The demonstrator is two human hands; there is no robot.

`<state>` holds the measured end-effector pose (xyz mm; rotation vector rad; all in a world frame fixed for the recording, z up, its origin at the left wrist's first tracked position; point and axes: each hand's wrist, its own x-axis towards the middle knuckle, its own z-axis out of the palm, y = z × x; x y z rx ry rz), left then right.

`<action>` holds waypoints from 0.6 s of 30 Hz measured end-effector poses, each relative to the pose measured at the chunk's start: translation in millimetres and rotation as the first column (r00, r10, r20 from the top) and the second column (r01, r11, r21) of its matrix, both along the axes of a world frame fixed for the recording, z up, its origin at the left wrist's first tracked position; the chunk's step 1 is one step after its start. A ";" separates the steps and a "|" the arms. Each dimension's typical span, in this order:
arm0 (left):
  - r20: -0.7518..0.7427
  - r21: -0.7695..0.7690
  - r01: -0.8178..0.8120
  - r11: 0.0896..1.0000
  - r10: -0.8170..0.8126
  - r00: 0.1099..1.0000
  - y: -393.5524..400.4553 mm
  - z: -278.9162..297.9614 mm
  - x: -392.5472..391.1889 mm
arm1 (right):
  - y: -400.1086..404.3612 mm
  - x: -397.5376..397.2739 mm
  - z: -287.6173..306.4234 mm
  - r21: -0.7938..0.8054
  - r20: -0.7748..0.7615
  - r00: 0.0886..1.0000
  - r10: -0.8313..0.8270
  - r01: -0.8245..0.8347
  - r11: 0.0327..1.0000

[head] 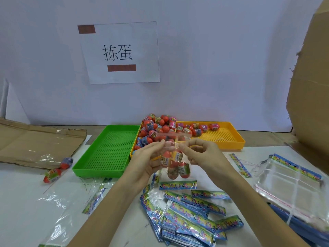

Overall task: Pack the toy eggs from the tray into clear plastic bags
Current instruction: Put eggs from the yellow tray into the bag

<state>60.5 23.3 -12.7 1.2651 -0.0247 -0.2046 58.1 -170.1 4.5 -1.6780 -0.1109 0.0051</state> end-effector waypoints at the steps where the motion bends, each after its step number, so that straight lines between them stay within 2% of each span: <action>1: 0.000 0.012 -0.003 1.000 0.003 1.000 -0.2 -1.7 0.3 | -0.5 0.3 -0.5 -0.011 -0.006 1.000 0.012 -0.012 1.000; 6: -0.113 -0.039 -0.117 0.992 0.111 0.987 -0.6 -3.5 0.9 | -2.1 1.7 -1.4 -0.020 -0.035 0.999 0.037 -0.038 0.999; 8: -0.115 -0.002 -0.131 0.991 0.130 0.985 -0.3 -1.6 0.3 | -1.7 2.4 -2.4 -0.025 -0.043 0.999 0.032 -0.033 0.999; 11: -0.052 0.049 -0.147 0.988 0.149 0.987 -1.9 -0.3 -0.3 | 0.0 4.2 -5.6 -0.027 -0.051 0.998 -0.022 0.021 0.999; 15: 0.107 0.115 -0.247 0.962 0.236 0.966 -7.6 -0.5 -3.1 | 1.7 5.7 -6.8 -0.046 -0.051 0.994 -0.100 0.097 0.994; 17: 0.147 0.101 -0.284 0.954 0.268 0.952 -8.9 -0.5 -3.9 | 4.2 5.0 -8.7 -0.034 0.027 0.980 -0.195 0.196 0.980; 18: 0.154 0.091 -0.286 0.954 0.271 0.950 -8.8 -0.3 -4.1 | 6.1 2.8 -9.4 -0.034 0.143 0.953 -0.267 0.274 0.961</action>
